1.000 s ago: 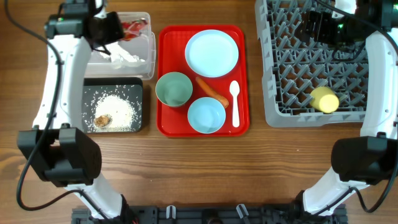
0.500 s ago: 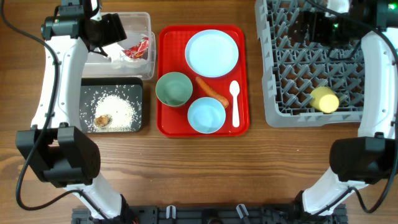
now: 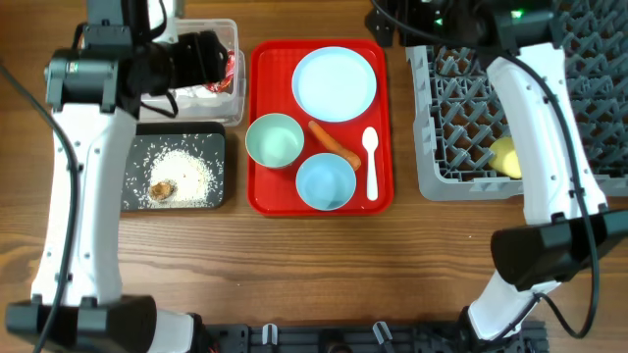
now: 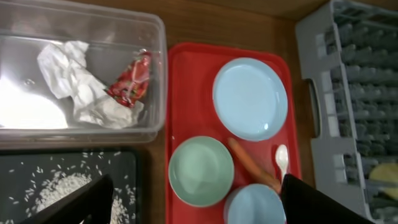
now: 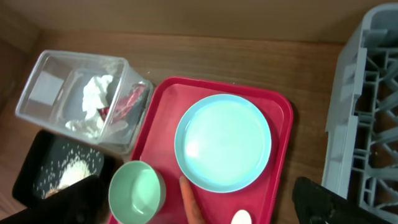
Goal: Sort waste into correct bins and load items into the dishwasher rack
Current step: 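Reach the right gripper to the light-blue plate and grasp its rim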
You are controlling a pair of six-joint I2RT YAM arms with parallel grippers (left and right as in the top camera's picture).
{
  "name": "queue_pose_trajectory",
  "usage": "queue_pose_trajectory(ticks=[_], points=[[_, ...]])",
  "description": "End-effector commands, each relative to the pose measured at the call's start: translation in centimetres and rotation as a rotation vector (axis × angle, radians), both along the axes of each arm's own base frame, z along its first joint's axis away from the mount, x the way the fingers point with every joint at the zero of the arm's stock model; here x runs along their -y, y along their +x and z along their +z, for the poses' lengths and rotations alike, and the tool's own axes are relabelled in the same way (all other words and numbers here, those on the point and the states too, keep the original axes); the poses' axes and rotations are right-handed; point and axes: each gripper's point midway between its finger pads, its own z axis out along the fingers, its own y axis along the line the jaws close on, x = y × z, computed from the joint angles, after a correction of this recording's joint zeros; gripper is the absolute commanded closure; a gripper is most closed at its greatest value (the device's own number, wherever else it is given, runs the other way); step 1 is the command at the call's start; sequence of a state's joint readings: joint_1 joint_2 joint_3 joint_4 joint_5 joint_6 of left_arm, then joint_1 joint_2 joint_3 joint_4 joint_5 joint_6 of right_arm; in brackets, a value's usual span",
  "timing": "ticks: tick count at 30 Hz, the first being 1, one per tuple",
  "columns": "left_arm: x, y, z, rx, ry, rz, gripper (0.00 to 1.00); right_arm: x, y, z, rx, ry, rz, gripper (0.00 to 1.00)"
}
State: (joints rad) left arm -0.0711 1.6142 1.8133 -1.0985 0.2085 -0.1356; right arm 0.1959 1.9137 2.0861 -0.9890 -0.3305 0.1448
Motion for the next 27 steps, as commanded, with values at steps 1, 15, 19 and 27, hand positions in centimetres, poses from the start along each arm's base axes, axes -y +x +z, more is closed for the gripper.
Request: queue_pose_trajectory(ticks=[1, 15, 19, 27], points=[[2.7, -1.5, -1.0, -0.056, 0.006, -0.085, 0.14, -0.5, 1.8, -4.1, -0.093, -0.001, -0.066, 0.01], [2.3, -1.6, -1.6, -0.078, 0.076, 0.019, 0.09, -2.9, 2.8, -17.2, -0.365, -0.047, -0.070, 0.13], [2.2, -1.6, -1.7, -0.082, 0.075, 0.032, 0.09, -1.6, 3.2, -18.7, -0.390, -0.098, -0.163, 0.18], [2.2, -1.4, -2.0, -0.088, 0.077, 0.032, 0.00, -0.4, 3.1, -23.8, -0.469, -0.164, -0.235, 0.31]])
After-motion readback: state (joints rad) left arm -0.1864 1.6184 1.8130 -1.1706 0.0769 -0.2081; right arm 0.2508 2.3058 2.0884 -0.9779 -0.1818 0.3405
